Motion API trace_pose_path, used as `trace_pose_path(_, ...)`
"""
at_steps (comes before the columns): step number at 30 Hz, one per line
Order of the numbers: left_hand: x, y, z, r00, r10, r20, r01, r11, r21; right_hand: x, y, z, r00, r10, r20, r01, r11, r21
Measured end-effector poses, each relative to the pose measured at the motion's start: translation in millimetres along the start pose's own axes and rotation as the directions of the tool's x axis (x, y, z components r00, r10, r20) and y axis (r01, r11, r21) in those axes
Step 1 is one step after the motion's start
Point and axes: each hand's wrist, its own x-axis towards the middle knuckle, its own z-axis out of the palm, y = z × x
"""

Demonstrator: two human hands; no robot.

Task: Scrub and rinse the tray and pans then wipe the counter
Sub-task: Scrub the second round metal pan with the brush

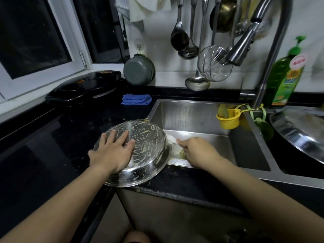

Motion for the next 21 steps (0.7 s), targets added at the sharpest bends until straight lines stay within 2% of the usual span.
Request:
trace_pose_path(4, -0.3, 4.5, -0.5, 1.0, -0.015, -0.004, 0.015, 1.0, -0.006, -35.6, -6.3, -2.5, 0.997, -0.077, -0.005, 0.076, 0.991, -0.115)
trace_pose_path(8, 0.0, 9.1, 2.1, 0.999, -0.033, 0.006, 0.033, 0.999, -0.014, -20.1, -24.8, -15.8, 0.994, -0.031, 0.103, 0.04, 0.996, -0.084)
trace_pose_path(12, -1.4, 12.4, 0.9, 0.999, -0.035, -0.001, 0.035, 0.999, -0.028, 20.4, -33.6, -32.9, 0.985, 0.057, 0.165, -0.072, 0.994, 0.081)
trace_pose_path(18, 5.4, 14.1, 1.9, 0.998, -0.069, -0.006, 0.068, 0.997, -0.028, -55.0, -57.7, -11.2, 0.982, 0.118, 0.145, -0.157, 0.943, 0.293)
trace_pose_path(21, 5.7, 16.0, 3.0, 0.998, -0.068, 0.005, 0.068, 0.997, -0.031, -49.8, -59.1, -6.5, 0.97, 0.178, 0.163, -0.229, 0.897, 0.378)
